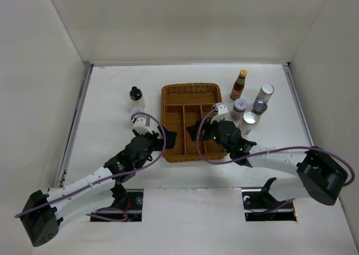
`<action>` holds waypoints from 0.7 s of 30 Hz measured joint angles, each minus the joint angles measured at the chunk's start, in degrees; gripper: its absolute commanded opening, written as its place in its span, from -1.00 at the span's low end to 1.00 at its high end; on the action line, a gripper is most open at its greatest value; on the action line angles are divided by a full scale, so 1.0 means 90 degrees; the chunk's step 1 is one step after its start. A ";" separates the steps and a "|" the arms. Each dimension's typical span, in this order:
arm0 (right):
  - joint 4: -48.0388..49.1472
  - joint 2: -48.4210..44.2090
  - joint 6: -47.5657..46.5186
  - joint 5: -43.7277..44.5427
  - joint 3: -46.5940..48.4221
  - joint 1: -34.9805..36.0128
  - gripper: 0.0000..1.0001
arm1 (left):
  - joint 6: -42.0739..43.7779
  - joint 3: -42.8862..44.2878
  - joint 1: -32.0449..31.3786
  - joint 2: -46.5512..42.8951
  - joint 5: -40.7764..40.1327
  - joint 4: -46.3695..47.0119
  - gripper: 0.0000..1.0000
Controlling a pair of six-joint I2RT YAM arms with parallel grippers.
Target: Organize the condiment bottles
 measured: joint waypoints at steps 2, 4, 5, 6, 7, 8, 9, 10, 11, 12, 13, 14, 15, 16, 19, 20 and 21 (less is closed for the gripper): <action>0.0005 -0.0002 0.0000 0.0000 0.0000 -0.0017 1.00 | 0.0000 0.0000 0.0155 -0.0068 0.0017 0.0000 1.00; 0.0000 -0.0002 0.0002 -0.0010 0.0000 -0.0058 1.00 | 0.0000 0.0000 0.0321 -0.0102 0.0015 0.0005 1.00; 0.0000 -0.0005 0.0002 -0.0010 0.0000 -0.0090 1.00 | 0.0000 0.0000 0.0398 -0.0100 0.0010 0.0007 1.00; 0.0002 -0.0007 0.0005 -0.0010 0.0000 -0.0092 1.00 | 0.0000 0.0000 0.0469 -0.0080 0.0005 0.0010 1.00; 0.0002 -0.0012 0.0005 -0.0007 0.0000 -0.0117 1.00 | 0.0000 0.0000 0.0549 -0.0051 0.0002 0.0015 1.00; 0.0007 -0.0015 0.0005 -0.0007 0.0000 -0.0124 1.00 | 0.0002 0.0000 0.0619 -0.0015 0.0002 0.0019 1.00; 0.0015 -0.0015 0.0005 -0.0007 0.0000 -0.0129 1.00 | 0.0007 0.0000 0.0673 0.0022 0.0005 0.0019 1.00; 0.0010 -0.0015 0.0005 -0.0007 0.0000 -0.0129 1.00 | 0.0019 0.0000 0.0721 0.0058 0.0002 0.0019 1.00; 0.0007 -0.0012 0.0005 -0.0007 0.0000 -0.0129 1.00 | 0.0046 0.0002 0.0763 0.0087 -0.0012 0.0019 1.00; 0.0007 -0.0012 0.0005 -0.0007 0.0000 -0.0129 1.00 | 0.0092 0.0002 0.0784 0.0100 -0.0022 0.0024 1.00; 0.0010 -0.0012 0.0005 -0.0007 0.0000 -0.0129 1.00 | 0.0134 0.0007 0.0804 0.0104 -0.0022 0.0027 1.00; 0.0010 -0.0012 0.0005 -0.0007 0.0000 -0.0129 1.00 | 0.0185 0.0015 0.0821 0.0104 -0.0036 0.0032 1.00; 0.0015 -0.0012 0.0005 -0.0007 0.0000 -0.0129 1.00 | 0.0240 0.0024 0.0848 0.0104 -0.0051 0.0053 1.00; 0.0029 -0.0007 0.0005 -0.0007 0.0000 -0.0129 1.00 | 0.0291 0.0041 0.0884 0.0104 -0.0080 0.0066 1.00; 0.0087 0.0049 0.0005 -0.0005 0.0000 -0.0126 1.00 | 0.0389 0.0097 0.1030 0.0075 -0.0182 0.0097 1.00; 0.0092 0.0068 0.0005 -0.0002 0.0000 -0.0124 1.00 | 0.0410 0.0102 0.1086 0.0036 -0.0204 0.0117 0.93; 0.0097 0.0075 0.0002 -0.0002 -0.0002 -0.0117 1.00 | 0.0427 0.0104 0.1144 -0.0010 -0.0209 0.0119 0.70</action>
